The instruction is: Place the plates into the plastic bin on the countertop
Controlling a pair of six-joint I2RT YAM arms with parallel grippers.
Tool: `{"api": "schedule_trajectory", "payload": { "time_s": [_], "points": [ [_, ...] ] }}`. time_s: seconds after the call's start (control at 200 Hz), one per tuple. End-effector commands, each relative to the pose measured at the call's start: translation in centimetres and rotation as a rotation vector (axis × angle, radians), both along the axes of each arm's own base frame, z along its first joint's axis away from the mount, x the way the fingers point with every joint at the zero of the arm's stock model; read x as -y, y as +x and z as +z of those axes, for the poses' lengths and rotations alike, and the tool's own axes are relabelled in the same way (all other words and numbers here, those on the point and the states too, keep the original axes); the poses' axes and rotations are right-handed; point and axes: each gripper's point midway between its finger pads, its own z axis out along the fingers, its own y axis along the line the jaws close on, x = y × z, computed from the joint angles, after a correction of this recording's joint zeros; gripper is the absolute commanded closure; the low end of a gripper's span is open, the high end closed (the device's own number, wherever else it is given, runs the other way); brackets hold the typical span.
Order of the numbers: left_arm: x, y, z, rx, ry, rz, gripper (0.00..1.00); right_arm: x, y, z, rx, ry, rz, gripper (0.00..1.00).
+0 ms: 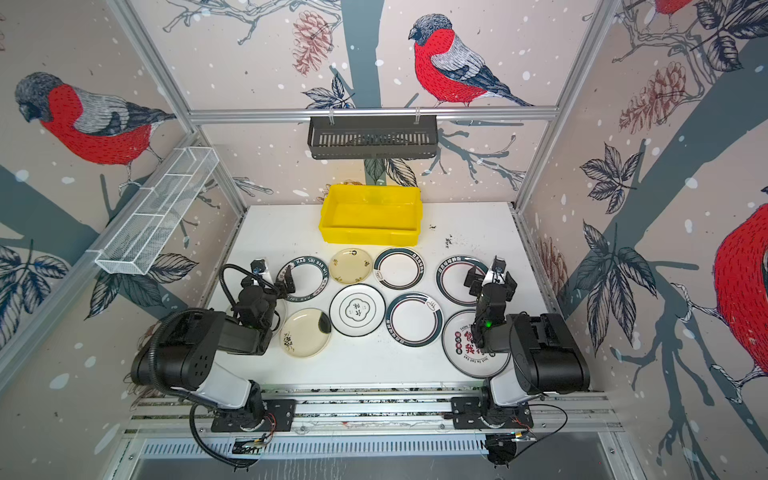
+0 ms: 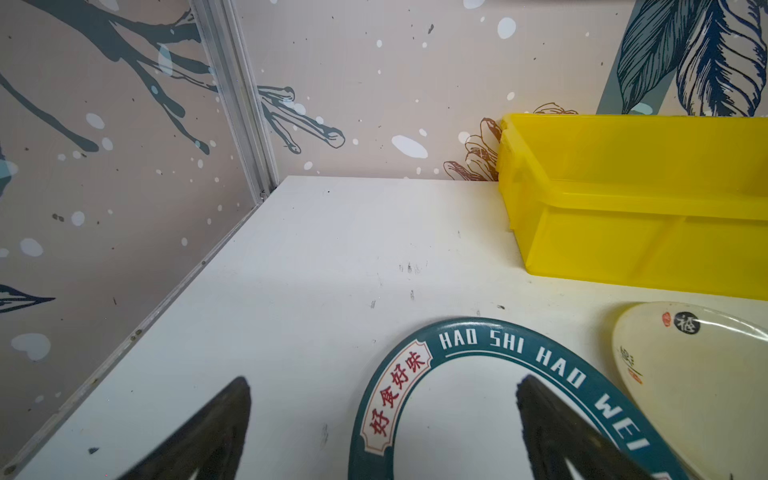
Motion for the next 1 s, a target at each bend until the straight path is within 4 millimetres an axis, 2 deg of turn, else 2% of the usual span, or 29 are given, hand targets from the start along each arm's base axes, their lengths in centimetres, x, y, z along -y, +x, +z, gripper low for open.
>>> {"api": "schedule_trajectory", "payload": {
  "time_s": [0.0, 0.856, 0.946, 0.996],
  "points": [
    [0.0, 0.2, 0.9, 0.035, 0.009, 0.000, 0.01, -0.1, 0.2, 0.5, 0.021, 0.002, 0.005, 0.01],
    [0.0, 0.2, 0.9, 0.036, 0.006, -0.003, 0.01, -0.1, 0.2, 0.5, 0.018, 0.006, 0.011, 0.00],
    [0.2, 0.2, 1.5, 0.041, 0.013, -0.012, 0.02, -0.1, 0.0, 0.6, 0.027, -0.009, -0.014, 0.01],
    [1.1, 0.2, 2.2, 0.039, 0.039, -0.056, 0.02, -0.1, -0.1, 0.7, 0.028, -0.013, -0.020, 0.01]
  ]
}}
